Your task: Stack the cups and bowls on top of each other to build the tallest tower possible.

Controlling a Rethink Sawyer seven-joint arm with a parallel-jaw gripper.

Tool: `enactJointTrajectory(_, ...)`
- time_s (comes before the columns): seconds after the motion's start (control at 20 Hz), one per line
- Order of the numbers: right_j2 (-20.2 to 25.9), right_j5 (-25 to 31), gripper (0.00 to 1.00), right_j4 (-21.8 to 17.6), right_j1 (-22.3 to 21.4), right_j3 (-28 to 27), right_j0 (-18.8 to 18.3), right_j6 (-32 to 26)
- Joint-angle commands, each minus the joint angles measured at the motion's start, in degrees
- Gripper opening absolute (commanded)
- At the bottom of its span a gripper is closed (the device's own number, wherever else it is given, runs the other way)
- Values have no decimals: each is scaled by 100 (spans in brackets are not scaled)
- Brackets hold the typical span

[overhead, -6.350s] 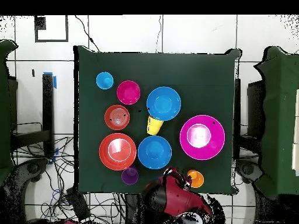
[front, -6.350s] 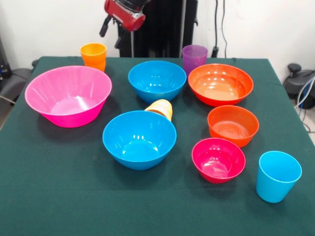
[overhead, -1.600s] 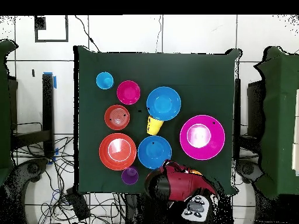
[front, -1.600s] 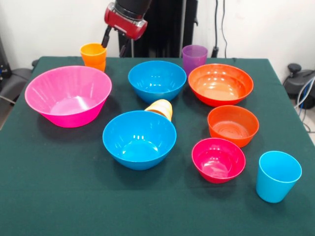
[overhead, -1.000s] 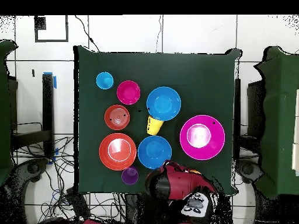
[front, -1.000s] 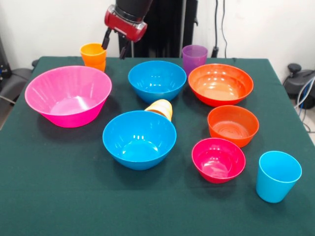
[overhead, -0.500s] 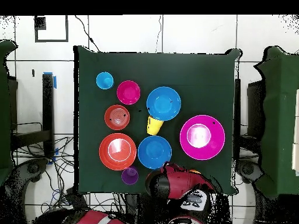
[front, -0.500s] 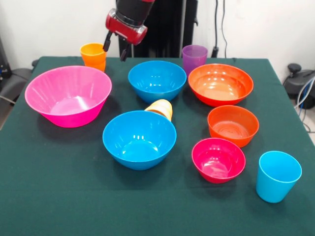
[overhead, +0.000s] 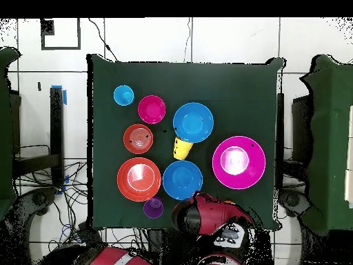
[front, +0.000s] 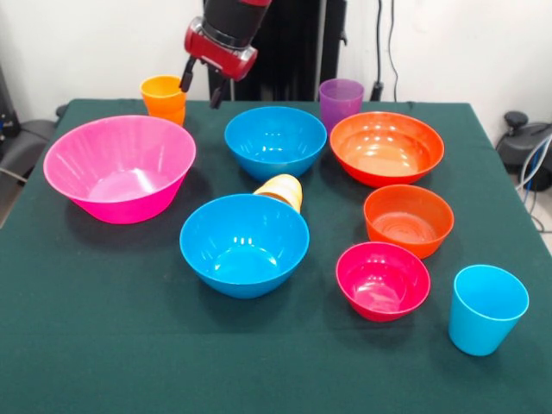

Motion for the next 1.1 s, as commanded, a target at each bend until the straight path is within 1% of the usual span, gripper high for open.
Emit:
enactJointTrajectory(0.05, 485, 151, 100, -332, 232, -523, -63, 13)
enactJointTrajectory(0.35, 459, 548, 100, -407, -97, -511, -24, -135)
enactJointTrajectory(0.55, 474, 642, 100, -489, -227, -463, -100, -196)
enactJointTrajectory(1.1, 761, 565, 100, -1000, -395, -332, -913, -483)
